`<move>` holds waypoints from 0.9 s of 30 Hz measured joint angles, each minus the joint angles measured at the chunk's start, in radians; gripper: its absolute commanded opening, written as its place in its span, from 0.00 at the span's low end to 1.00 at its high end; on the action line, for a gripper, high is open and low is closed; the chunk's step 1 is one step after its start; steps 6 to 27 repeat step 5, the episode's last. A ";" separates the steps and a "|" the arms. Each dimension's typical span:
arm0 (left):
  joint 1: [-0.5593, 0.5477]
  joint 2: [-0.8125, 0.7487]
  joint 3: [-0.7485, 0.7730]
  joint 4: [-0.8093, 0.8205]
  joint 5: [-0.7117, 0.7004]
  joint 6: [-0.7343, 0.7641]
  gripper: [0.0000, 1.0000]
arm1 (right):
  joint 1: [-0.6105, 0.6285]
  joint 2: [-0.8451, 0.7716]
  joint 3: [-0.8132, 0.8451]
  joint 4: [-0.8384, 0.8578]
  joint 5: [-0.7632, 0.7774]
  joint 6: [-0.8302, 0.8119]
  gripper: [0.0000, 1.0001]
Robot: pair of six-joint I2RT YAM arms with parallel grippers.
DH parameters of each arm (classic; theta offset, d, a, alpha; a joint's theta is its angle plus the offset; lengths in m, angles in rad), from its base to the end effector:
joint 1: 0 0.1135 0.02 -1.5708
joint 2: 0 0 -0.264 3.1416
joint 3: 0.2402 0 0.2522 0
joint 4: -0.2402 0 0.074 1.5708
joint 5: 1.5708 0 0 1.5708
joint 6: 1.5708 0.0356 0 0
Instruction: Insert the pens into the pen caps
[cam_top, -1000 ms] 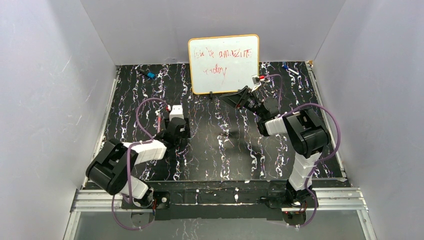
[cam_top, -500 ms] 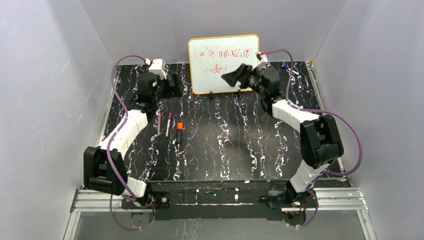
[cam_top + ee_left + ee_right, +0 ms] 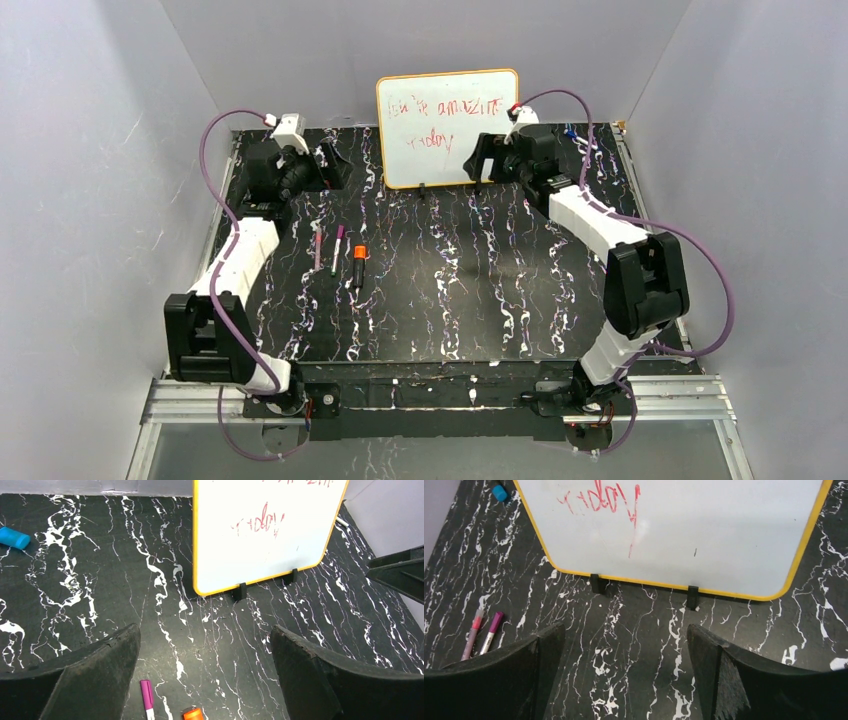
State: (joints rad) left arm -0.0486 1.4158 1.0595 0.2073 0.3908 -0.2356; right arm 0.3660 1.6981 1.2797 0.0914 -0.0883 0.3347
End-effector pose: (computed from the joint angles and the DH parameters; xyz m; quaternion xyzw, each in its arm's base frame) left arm 0.3344 -0.0298 0.3292 0.0567 0.7519 -0.2363 0.6128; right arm 0.3774 0.1480 0.2955 -0.0384 0.8115 0.2335 0.5343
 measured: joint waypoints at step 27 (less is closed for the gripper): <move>0.006 0.004 0.000 0.003 0.029 -0.003 0.98 | 0.000 -0.029 -0.013 -0.008 0.031 -0.026 0.99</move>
